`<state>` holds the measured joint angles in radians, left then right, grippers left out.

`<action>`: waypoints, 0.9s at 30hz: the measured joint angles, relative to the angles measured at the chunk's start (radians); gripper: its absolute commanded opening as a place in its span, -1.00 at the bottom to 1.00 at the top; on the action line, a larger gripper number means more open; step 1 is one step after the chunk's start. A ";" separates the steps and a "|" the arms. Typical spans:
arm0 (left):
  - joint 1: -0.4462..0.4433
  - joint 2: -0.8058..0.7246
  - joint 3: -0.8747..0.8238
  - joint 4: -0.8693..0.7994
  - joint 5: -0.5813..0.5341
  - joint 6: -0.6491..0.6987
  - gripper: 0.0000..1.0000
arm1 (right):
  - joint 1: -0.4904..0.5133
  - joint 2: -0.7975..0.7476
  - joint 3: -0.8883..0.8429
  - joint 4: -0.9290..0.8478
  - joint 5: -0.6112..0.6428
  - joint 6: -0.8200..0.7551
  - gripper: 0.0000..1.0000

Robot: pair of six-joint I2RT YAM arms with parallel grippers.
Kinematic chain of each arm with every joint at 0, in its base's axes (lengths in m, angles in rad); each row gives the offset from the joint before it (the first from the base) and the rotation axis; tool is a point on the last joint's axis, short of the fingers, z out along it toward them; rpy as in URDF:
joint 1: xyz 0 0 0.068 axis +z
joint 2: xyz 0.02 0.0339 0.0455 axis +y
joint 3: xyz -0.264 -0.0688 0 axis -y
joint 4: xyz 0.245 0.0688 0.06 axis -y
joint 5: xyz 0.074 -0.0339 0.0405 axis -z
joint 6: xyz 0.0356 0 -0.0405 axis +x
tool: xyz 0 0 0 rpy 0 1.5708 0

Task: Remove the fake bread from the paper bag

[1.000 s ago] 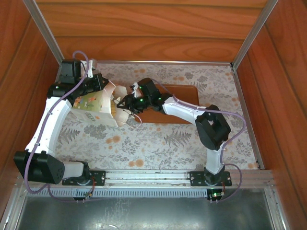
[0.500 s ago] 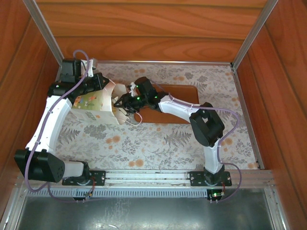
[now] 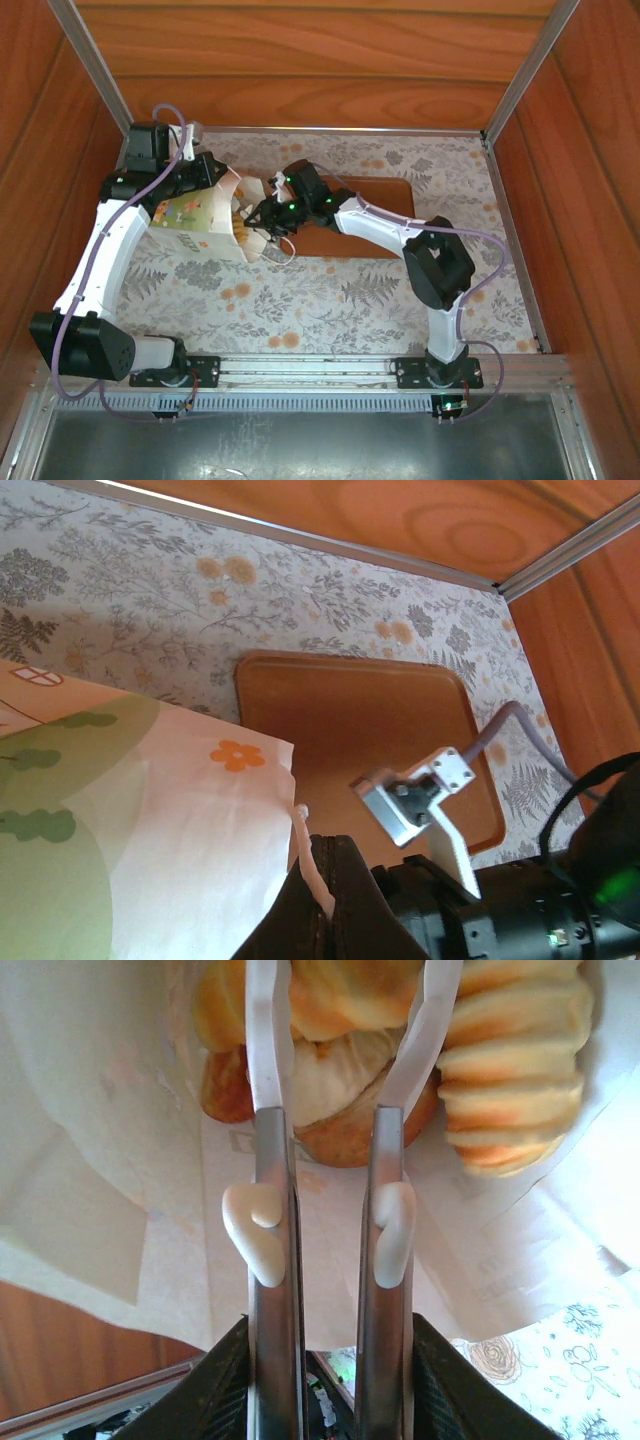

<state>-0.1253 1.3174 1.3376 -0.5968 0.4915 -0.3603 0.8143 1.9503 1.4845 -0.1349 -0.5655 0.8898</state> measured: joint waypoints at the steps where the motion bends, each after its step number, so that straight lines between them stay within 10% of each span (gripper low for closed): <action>1: 0.000 0.000 0.000 0.000 0.000 0.000 -1.00 | -0.003 -0.009 0.000 -0.008 0.001 -0.013 -0.53; 27: 0.000 0.000 0.000 0.000 0.000 0.000 -1.00 | -0.024 -0.178 0.003 -0.313 0.056 -0.337 -0.55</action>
<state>-0.1253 1.3174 1.3376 -0.5964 0.4911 -0.3603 0.7902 1.7725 1.4876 -0.4477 -0.5098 0.5526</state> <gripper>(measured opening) 0.044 0.299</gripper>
